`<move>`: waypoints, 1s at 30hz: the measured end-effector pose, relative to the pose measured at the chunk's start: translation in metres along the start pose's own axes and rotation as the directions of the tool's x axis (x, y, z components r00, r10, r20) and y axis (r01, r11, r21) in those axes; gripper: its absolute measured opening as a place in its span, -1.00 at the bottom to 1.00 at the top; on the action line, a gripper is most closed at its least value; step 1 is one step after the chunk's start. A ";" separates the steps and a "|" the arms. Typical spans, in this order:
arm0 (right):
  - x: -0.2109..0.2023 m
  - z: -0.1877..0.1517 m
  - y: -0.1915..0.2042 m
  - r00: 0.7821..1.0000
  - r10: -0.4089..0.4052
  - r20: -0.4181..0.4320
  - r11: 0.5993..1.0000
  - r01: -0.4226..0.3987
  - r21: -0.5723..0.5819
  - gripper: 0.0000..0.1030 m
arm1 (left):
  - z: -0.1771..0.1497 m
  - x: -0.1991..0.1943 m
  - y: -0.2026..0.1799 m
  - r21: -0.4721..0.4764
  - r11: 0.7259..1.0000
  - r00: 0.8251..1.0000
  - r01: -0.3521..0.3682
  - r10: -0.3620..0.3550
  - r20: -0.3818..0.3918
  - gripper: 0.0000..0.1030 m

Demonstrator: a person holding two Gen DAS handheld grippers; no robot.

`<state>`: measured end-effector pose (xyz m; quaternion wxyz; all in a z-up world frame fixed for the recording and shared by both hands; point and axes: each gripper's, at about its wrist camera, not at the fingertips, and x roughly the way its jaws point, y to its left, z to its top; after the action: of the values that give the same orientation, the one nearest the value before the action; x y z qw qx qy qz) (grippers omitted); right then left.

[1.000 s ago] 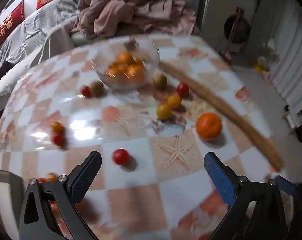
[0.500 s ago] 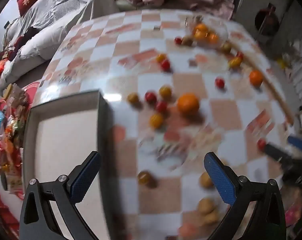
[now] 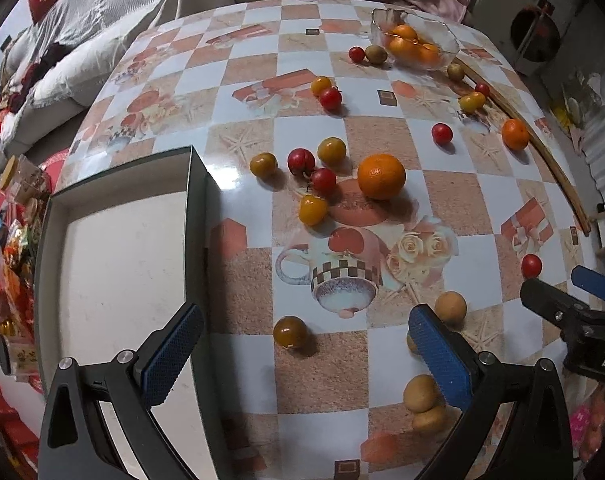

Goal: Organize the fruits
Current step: 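Move both tools over the scattered cherry tomatoes on the table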

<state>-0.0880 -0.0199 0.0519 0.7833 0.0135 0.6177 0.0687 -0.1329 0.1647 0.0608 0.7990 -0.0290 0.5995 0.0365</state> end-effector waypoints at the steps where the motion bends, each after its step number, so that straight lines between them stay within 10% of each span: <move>1: 0.000 -0.001 0.001 1.000 -0.011 -0.002 1.000 0.010 -0.010 1.00 | -0.001 0.001 0.000 -0.003 1.000 1.000 0.003 -0.003 -0.001 1.00; 30: 0.002 -0.006 0.005 1.000 -0.006 -0.019 1.000 0.005 -0.028 1.00 | -0.019 0.019 0.006 -0.024 1.000 0.999 0.010 -0.011 -0.049 1.00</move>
<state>-0.0942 -0.0154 0.0490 0.7776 0.0004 0.6243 0.0752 -0.1460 0.1698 0.0369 0.7839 -0.0425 0.6182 0.0384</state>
